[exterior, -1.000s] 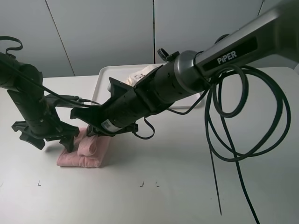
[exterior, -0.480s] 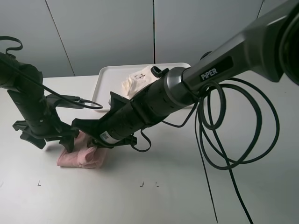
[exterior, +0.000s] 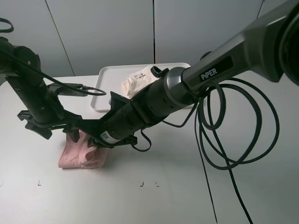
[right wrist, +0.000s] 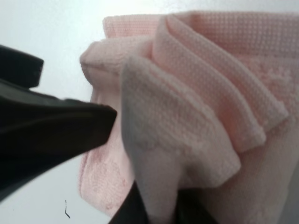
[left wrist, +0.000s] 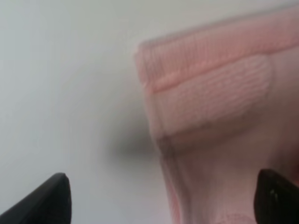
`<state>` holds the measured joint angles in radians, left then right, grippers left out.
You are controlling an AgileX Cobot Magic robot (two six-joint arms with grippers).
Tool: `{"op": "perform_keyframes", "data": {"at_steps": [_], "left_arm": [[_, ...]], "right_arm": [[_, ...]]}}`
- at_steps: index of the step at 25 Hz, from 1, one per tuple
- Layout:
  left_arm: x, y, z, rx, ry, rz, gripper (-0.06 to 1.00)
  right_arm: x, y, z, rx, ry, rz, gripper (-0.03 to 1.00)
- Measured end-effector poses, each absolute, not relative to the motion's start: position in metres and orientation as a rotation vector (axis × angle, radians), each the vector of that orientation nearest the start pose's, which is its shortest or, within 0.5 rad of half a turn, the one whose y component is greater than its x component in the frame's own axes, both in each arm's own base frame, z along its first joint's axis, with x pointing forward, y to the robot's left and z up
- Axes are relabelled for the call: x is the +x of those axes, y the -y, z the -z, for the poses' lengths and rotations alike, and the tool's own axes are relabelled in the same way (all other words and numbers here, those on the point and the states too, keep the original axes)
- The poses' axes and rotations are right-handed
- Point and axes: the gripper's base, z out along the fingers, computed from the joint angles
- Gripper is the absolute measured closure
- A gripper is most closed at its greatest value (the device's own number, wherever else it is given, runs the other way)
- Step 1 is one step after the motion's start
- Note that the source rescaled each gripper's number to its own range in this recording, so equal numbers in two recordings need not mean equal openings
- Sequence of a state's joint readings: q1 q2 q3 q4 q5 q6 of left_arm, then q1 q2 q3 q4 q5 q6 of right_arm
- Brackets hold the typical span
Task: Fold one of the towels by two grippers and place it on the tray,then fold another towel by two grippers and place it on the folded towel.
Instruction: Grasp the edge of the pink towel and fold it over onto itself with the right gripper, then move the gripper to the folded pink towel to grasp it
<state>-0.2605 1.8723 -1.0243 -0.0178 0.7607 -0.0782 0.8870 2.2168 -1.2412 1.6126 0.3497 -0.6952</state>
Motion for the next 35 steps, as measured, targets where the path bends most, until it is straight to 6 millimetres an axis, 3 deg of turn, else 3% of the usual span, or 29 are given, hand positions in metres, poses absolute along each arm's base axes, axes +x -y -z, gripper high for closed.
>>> {"op": "perform_keyframes", "data": {"at_steps": [7, 11, 15, 17, 23, 26, 29, 33, 35], "left_arm": [[0.326, 0.088, -0.176, 0.258, -2.975, 0.065, -0.06], [0.330, 0.092, -0.191, 0.265, -2.933, 0.108, -0.06], [0.334, 0.096, -0.196, 0.275, -2.915, 0.170, -0.06], [0.336, 0.098, -0.200, 0.269, -2.902, 0.196, -0.06], [0.339, 0.100, -0.203, 0.290, -2.872, 0.203, -0.06], [0.340, 0.099, -0.204, 0.295, -2.864, 0.203, -0.06], [0.341, 0.099, -0.204, 0.294, -2.858, 0.203, -0.06], [0.341, 0.099, -0.204, 0.296, -2.854, 0.203, -0.06], [0.341, 0.099, -0.204, 0.296, -2.854, 0.203, -0.06]], "right_arm": [[0.248, -0.354, -0.079, -0.142, -2.769, -1.087, 0.92], [0.247, -0.354, -0.079, -0.146, -2.773, -1.103, 0.78], [0.243, -0.360, -0.084, -0.212, -2.745, -1.229, 0.56], [0.242, -0.365, -0.091, -0.282, -2.714, -1.304, 0.50], [0.244, -0.385, -0.117, -0.414, -2.599, -1.496, 0.48], [0.245, -0.386, -0.118, -0.423, -2.590, -1.503, 0.48], [0.248, -0.382, -0.118, -0.451, -2.599, -1.498, 0.45], [0.263, -0.364, -0.113, -0.472, -2.676, -1.401, 0.24], [0.274, -0.351, -0.109, -0.452, -2.732, -1.330, 0.20]]}}
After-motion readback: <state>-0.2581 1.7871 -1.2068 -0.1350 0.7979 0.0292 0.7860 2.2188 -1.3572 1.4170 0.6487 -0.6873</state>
